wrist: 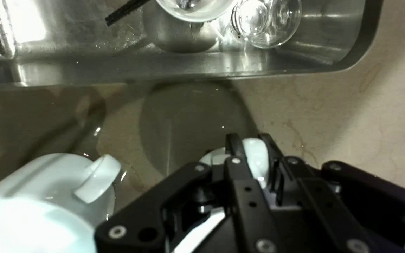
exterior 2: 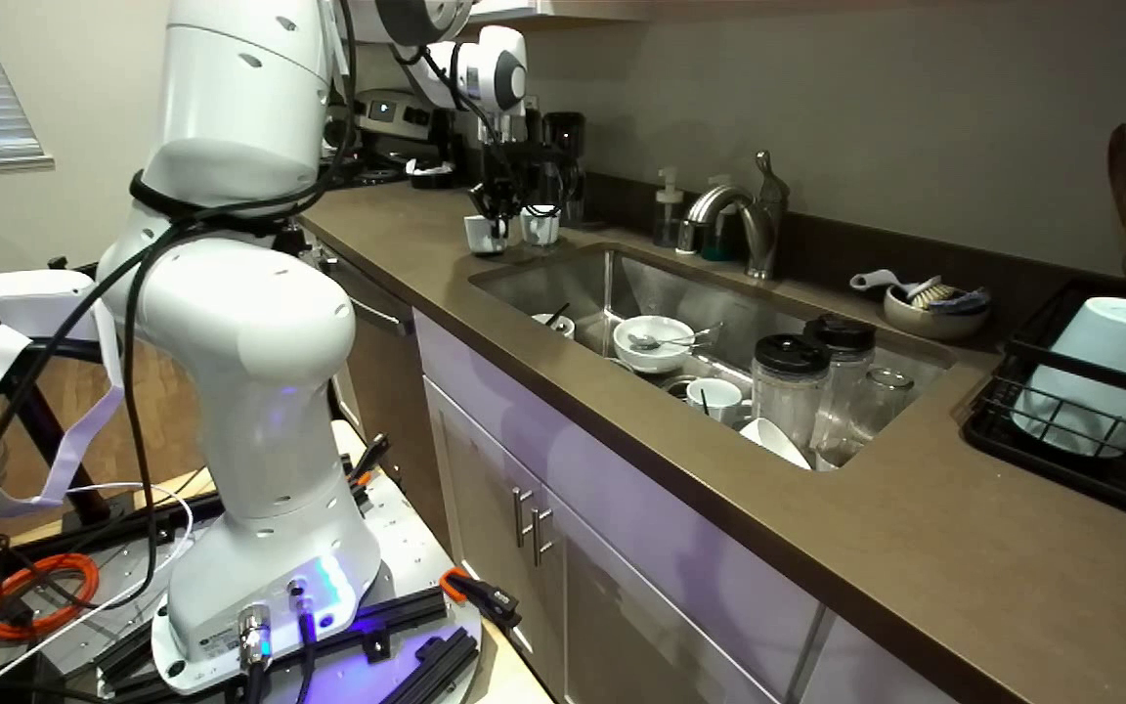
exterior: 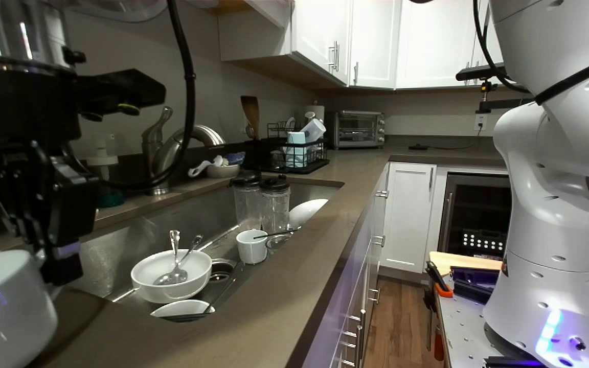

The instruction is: Pour the water from the mug towards the edge into the sink

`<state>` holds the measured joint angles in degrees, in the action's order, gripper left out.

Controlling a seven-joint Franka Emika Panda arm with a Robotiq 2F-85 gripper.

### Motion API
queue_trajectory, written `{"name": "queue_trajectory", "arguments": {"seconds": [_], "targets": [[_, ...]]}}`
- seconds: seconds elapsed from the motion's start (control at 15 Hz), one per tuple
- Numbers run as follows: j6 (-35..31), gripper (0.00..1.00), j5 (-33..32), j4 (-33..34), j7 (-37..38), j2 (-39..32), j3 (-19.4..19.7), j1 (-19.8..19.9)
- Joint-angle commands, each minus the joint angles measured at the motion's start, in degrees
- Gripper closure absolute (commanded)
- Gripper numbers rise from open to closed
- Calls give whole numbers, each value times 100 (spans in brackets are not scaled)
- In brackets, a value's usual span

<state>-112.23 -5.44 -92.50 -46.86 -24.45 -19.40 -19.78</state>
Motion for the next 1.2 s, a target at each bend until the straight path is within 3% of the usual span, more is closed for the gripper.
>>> {"name": "queue_trajectory", "arguments": {"seconds": [0.0,0.67,1.13], "targets": [[-7,93,-72,-175,119,285,-18,-2],[-49,93,-75,-263,141,419,-23,-5],[-121,93,-21,-666,214,802,-14,72]]}}
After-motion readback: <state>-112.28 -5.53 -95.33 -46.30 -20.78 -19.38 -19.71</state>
